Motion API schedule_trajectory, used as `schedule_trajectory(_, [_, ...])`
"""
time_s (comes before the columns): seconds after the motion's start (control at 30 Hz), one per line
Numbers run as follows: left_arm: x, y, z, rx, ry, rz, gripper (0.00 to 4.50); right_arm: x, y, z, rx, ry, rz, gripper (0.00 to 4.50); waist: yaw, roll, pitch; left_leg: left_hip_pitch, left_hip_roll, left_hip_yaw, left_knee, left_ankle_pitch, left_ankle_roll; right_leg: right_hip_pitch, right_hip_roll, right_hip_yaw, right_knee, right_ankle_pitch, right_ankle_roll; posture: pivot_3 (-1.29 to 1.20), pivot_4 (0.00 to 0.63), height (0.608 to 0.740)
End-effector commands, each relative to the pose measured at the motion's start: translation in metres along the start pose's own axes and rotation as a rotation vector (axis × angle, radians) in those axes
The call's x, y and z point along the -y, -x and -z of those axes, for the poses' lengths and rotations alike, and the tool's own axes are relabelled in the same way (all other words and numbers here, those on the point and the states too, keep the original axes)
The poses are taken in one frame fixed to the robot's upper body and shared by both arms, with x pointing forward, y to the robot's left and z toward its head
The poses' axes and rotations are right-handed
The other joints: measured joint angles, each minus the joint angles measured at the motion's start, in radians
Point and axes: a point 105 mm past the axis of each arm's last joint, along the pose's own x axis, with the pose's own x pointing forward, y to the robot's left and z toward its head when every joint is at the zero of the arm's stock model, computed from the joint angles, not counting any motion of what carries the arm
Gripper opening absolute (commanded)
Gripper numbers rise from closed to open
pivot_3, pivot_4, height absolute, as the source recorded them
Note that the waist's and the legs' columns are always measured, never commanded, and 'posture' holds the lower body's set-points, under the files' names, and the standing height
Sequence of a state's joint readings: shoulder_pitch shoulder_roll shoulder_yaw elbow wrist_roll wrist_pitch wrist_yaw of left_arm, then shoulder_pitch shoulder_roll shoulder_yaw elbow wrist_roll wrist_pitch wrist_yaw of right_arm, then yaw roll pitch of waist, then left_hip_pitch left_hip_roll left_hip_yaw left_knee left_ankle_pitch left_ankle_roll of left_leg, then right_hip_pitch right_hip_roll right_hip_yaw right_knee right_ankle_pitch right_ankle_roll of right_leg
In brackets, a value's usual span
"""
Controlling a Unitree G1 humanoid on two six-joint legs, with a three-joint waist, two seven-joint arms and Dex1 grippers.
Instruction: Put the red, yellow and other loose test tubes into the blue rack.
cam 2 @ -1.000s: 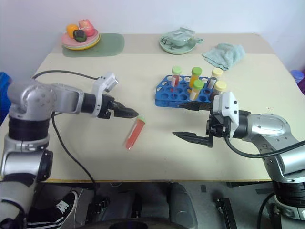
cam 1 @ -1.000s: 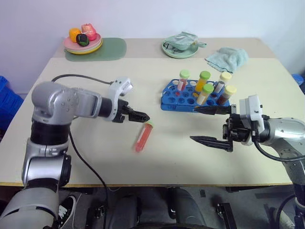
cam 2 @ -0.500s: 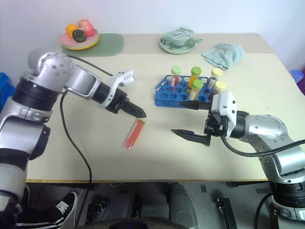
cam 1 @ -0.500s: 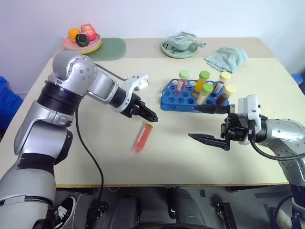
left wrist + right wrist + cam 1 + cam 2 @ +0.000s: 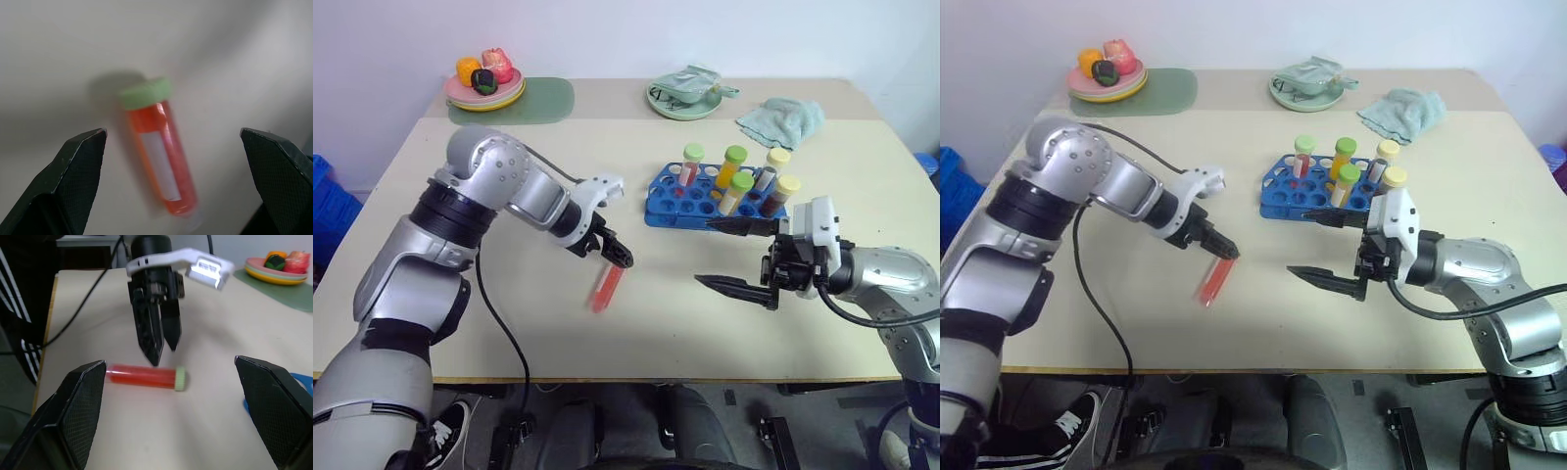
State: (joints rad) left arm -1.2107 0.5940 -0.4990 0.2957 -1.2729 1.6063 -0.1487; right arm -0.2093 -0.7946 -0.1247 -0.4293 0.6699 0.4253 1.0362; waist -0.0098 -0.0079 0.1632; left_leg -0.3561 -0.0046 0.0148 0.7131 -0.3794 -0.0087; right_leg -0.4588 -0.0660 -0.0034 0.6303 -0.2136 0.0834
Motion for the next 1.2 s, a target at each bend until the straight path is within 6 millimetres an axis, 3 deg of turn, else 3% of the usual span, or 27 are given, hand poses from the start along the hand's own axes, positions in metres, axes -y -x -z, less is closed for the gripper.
schedule_trajectory(0.03, [0.005,0.002,0.000,0.000,-0.026,0.000,4.50,0.001,-0.001,-0.010,0.021,0.041,-0.005,4.29,-0.001,0.000,0.000,0.000,0.000,0.000,0.000,0.000,0.000,0.000,0.000,0.000,0.000,0.000,0.000,0.00,0.150,0.740])
schedule_trajectory(0.43, [-0.009,-0.004,0.007,-0.001,0.001,-0.109,4.50,-0.003,-0.002,-0.009,0.023,0.031,0.008,4.29,0.001,0.000,0.000,0.000,0.000,-0.001,0.000,0.000,0.000,0.000,0.000,0.000,0.000,0.000,0.000,0.00,0.150,0.740])
schedule_trajectory(0.77, [-0.001,-0.013,0.015,-0.072,0.023,-0.064,4.50,-0.004,-0.003,-0.011,0.036,0.031,0.033,4.29,0.001,0.000,0.000,0.000,0.000,-0.001,0.000,0.000,-0.001,0.000,0.000,0.000,0.000,0.000,0.000,0.00,0.150,0.740])
schedule_trajectory(0.87, [0.000,-0.015,0.018,-0.080,0.016,-0.063,3.67,-0.005,-0.002,-0.011,0.038,0.029,0.042,4.50,0.000,0.000,0.000,0.000,0.000,-0.001,0.000,0.000,-0.001,0.000,0.000,0.000,0.000,0.000,0.000,0.00,0.150,0.740])
schedule_trajectory(0.93, [0.000,-0.016,0.019,-0.082,0.013,-0.066,2.74,-0.006,-0.001,-0.012,0.039,0.027,0.045,4.50,0.001,0.000,0.000,0.000,-0.001,-0.001,0.000,0.000,-0.001,0.000,0.000,0.000,0.000,0.000,0.000,0.00,0.150,0.740])
schedule_trajectory(1.2, [-0.004,-0.017,0.017,-0.062,0.025,-0.095,2.74,-0.003,0.001,-0.012,0.036,0.031,0.060,4.50,0.000,0.000,0.000,0.000,-0.001,-0.001,0.000,0.000,-0.001,0.000,0.000,0.000,0.000,0.000,0.000,0.00,0.150,0.740])
